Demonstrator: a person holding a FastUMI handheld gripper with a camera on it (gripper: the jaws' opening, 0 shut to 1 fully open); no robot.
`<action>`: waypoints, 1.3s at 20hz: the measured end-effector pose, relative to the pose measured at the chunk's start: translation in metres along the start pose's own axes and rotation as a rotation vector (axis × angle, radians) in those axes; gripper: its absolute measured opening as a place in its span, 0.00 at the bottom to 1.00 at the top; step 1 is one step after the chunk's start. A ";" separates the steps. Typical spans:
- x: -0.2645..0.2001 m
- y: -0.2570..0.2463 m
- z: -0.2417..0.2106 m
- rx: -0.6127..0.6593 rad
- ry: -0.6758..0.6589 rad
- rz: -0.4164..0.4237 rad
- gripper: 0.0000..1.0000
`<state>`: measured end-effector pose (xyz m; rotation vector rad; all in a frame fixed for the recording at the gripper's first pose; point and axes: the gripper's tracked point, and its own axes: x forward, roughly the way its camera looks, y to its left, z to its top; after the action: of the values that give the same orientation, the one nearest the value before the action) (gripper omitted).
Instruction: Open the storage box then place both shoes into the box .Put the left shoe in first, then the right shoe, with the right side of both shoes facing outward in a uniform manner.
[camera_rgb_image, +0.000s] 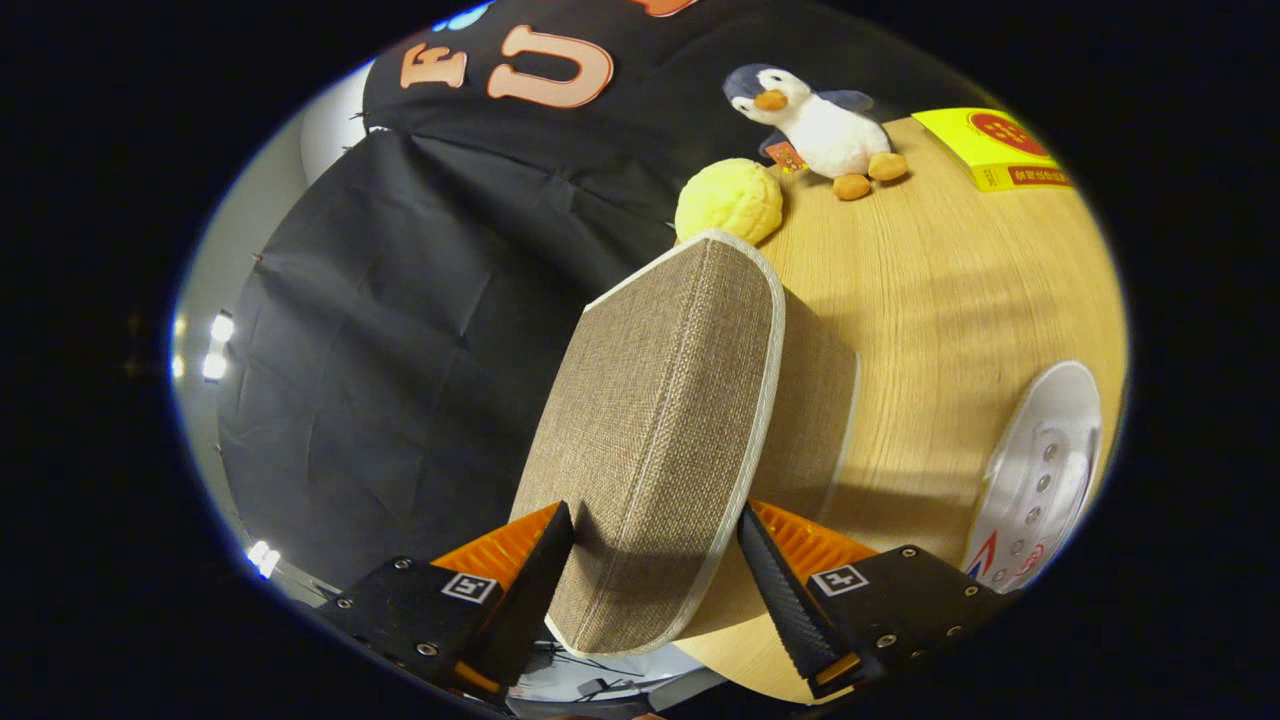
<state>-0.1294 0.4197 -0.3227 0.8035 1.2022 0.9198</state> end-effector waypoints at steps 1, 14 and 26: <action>0.000 0.000 0.002 0.018 -0.002 0.007 0.98; -0.063 0.027 0.027 0.095 -0.095 0.142 0.68; -0.040 0.002 0.009 0.237 0.016 0.022 0.22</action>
<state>-0.1251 0.3843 -0.3029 1.0020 1.3346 0.8114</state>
